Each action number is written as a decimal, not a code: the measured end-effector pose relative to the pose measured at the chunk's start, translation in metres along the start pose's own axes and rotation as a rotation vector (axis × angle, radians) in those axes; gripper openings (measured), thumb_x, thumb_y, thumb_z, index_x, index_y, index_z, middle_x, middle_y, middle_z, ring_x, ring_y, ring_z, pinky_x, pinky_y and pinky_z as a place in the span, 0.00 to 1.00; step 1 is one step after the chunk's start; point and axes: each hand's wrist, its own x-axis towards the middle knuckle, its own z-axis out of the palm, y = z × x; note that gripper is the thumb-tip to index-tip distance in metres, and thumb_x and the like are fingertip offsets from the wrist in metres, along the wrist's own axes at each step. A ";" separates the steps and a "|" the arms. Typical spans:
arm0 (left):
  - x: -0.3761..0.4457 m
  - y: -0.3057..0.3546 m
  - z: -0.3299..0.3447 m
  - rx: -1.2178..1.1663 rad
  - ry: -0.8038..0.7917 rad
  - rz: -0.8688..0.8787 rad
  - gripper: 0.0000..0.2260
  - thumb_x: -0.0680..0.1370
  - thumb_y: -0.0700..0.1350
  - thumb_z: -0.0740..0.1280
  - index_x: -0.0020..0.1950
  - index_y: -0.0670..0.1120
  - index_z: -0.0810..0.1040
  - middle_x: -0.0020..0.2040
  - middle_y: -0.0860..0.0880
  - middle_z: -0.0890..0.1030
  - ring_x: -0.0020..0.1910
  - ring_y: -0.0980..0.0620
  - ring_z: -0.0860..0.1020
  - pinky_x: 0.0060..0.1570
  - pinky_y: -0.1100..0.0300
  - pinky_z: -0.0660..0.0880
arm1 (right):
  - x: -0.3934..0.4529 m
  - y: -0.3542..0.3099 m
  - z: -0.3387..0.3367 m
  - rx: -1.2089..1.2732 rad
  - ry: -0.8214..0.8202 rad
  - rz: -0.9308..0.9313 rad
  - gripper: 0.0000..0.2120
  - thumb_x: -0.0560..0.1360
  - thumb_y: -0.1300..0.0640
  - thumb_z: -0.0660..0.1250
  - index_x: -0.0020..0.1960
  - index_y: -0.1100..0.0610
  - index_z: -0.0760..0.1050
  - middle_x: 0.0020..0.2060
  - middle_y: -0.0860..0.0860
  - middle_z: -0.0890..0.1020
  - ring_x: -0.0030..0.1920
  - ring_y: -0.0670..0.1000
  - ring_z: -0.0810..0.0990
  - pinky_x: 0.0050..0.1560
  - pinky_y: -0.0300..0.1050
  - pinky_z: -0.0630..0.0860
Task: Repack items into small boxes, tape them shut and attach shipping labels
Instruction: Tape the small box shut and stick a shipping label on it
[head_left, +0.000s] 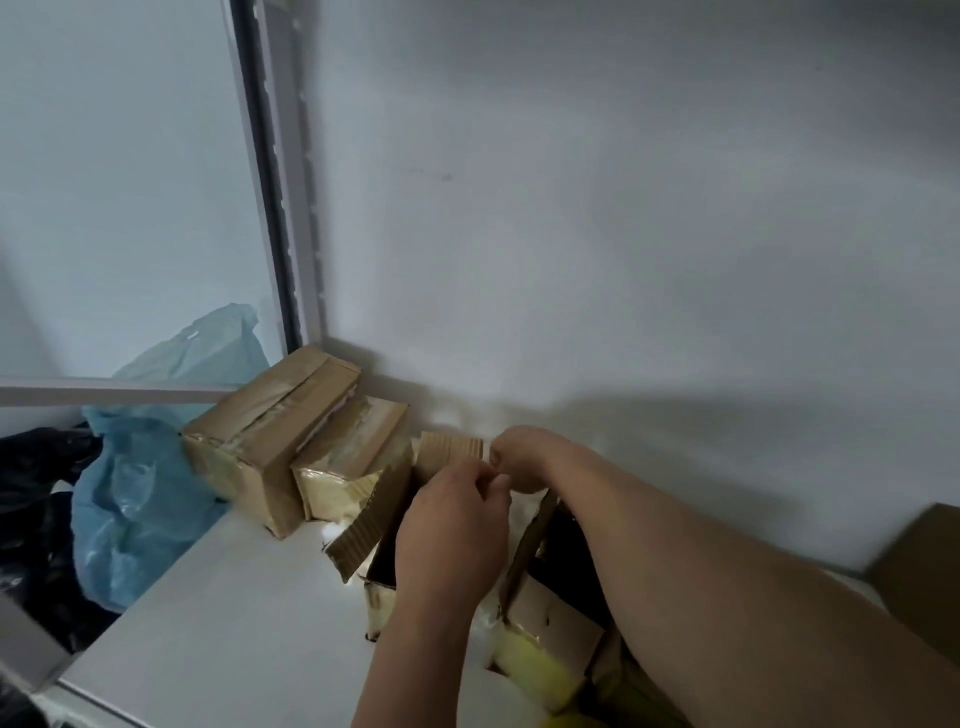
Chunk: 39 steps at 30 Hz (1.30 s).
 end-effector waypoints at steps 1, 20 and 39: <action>0.000 0.000 -0.001 -0.011 0.002 0.004 0.10 0.81 0.53 0.62 0.57 0.53 0.79 0.43 0.58 0.79 0.42 0.61 0.76 0.41 0.63 0.73 | -0.001 0.003 -0.004 0.048 0.020 -0.001 0.11 0.77 0.53 0.63 0.49 0.61 0.79 0.46 0.55 0.80 0.48 0.57 0.79 0.50 0.48 0.77; -0.035 0.047 0.024 -0.099 -0.140 0.049 0.11 0.82 0.52 0.62 0.61 0.50 0.78 0.45 0.59 0.78 0.40 0.64 0.74 0.35 0.69 0.68 | -0.136 0.078 -0.034 1.418 0.706 0.099 0.06 0.80 0.57 0.64 0.50 0.61 0.73 0.39 0.55 0.81 0.39 0.52 0.86 0.40 0.45 0.82; -0.036 0.058 0.040 -0.173 -0.166 -0.074 0.13 0.81 0.52 0.61 0.63 0.51 0.75 0.55 0.50 0.81 0.47 0.50 0.80 0.47 0.50 0.80 | -0.172 0.094 0.020 0.623 0.523 0.122 0.15 0.83 0.54 0.56 0.48 0.58 0.78 0.41 0.51 0.80 0.44 0.52 0.77 0.44 0.46 0.71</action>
